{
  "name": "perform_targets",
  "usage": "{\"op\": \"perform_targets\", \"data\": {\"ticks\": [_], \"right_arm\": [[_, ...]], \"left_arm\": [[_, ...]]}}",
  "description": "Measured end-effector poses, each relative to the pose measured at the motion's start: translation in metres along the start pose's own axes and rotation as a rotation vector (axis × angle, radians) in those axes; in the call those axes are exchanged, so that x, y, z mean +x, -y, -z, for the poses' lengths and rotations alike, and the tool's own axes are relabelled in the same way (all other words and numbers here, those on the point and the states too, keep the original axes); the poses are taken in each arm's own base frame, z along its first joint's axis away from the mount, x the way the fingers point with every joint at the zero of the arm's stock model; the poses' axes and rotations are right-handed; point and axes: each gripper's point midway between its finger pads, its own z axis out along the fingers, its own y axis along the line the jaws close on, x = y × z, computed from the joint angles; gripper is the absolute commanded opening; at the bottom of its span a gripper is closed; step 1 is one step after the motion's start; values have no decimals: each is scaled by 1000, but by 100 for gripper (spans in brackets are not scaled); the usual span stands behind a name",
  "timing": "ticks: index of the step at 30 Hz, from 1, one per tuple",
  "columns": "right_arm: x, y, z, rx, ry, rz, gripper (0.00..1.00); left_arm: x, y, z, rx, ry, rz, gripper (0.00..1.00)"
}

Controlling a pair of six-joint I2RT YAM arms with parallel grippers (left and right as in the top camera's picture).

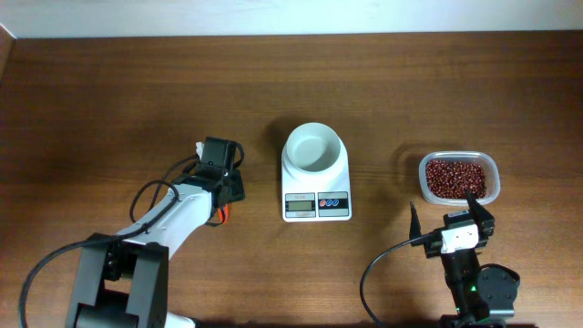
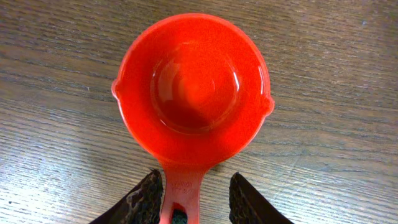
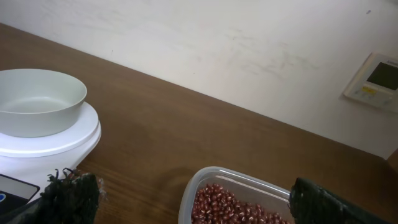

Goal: Scoop item into bowl and weigh 50g on scale
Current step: 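Close the left gripper on the orange scoop handle and lift, then carry the scoop over the scale toward the right gripper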

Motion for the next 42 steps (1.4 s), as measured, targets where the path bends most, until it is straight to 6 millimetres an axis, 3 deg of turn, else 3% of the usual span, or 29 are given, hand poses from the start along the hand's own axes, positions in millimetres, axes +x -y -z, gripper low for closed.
{"op": "perform_targets", "data": {"ticks": [15,18,27,35,39,42], "right_arm": [[0,0,0,0,0,0,99],[0,0,0,0,0,0,99],[0,0,0,0,0,0,99],[0,0,0,0,0,0,99],[0,0,0,0,0,0,99],[0,0,0,0,0,0,99]], "left_arm": [[-5,-1,-1,-9,24,3,37],[-2,-2,-10,-19,13,1,34],[-10,2,-10,-5,49,8,20],[-12,2,-9,-1,56,9,16],[-40,7,28,50,180,38,8],[-67,11,77,124,323,90,1]]}}
